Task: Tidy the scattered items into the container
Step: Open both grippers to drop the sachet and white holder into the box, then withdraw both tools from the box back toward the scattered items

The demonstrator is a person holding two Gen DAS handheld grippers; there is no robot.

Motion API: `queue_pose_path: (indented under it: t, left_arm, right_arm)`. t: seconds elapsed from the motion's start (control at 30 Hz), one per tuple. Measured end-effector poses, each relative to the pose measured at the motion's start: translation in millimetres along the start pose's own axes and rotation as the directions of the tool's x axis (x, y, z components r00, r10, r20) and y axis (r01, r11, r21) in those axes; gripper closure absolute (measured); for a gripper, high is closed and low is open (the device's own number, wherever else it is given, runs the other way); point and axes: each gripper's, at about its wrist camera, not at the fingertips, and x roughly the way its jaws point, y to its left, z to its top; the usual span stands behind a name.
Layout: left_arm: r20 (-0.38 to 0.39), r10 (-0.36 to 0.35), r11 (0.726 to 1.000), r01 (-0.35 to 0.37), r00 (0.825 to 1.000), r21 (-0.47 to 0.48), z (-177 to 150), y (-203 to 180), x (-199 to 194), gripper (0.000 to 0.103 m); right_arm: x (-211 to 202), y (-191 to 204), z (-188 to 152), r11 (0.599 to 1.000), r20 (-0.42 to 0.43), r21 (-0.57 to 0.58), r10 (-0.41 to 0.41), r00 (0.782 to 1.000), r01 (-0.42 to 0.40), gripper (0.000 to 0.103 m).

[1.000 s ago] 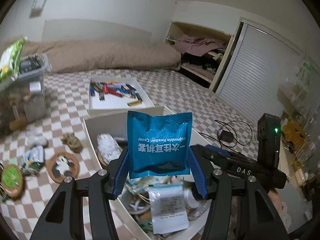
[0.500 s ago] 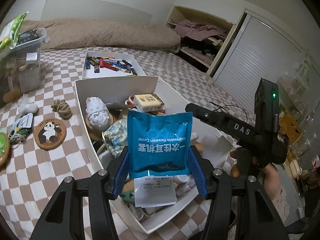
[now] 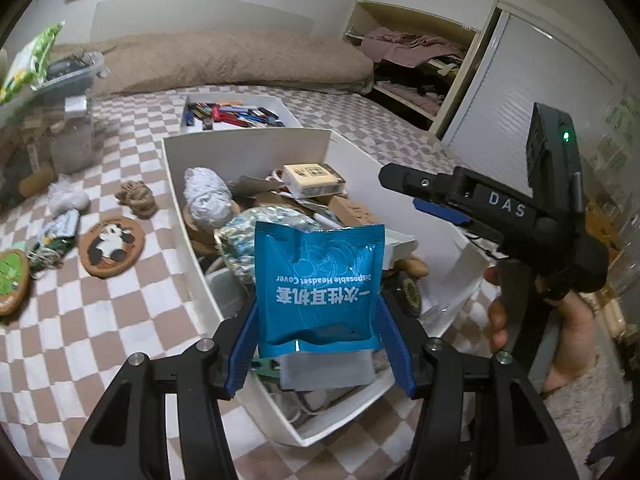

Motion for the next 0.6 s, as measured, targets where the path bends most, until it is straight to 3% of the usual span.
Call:
queue_pose_path:
  t: [0.1, 0.4, 0.6]
  left_arm:
    - [-0.004, 0.022, 0.999, -0.022, 1.0, 0.026, -0.9, -0.4, 0.0, 0.045]
    - [0.023, 0.052, 0.995, -0.054, 0.998, 0.085, -7.1, -10.7, -5.4, 0.026]
    - [0.034, 0.089, 0.992, -0.092, 0.995, 0.091, -7.8, -9.2, -8.8, 0.024]
  right_arm:
    - [0.5, 1.1, -0.3, 1.0, -0.002, -0.004, 0.0, 1.0, 0.0, 0.027]
    - [0.7, 1.9, -0.9, 1.0, -0.005, -0.005, 0.001, 1.0, -0.001, 0.027]
    - [-0.2, 2.5, -1.0, 1.0, -0.009, -0.007, 0.002, 1.0, -0.002, 0.027]
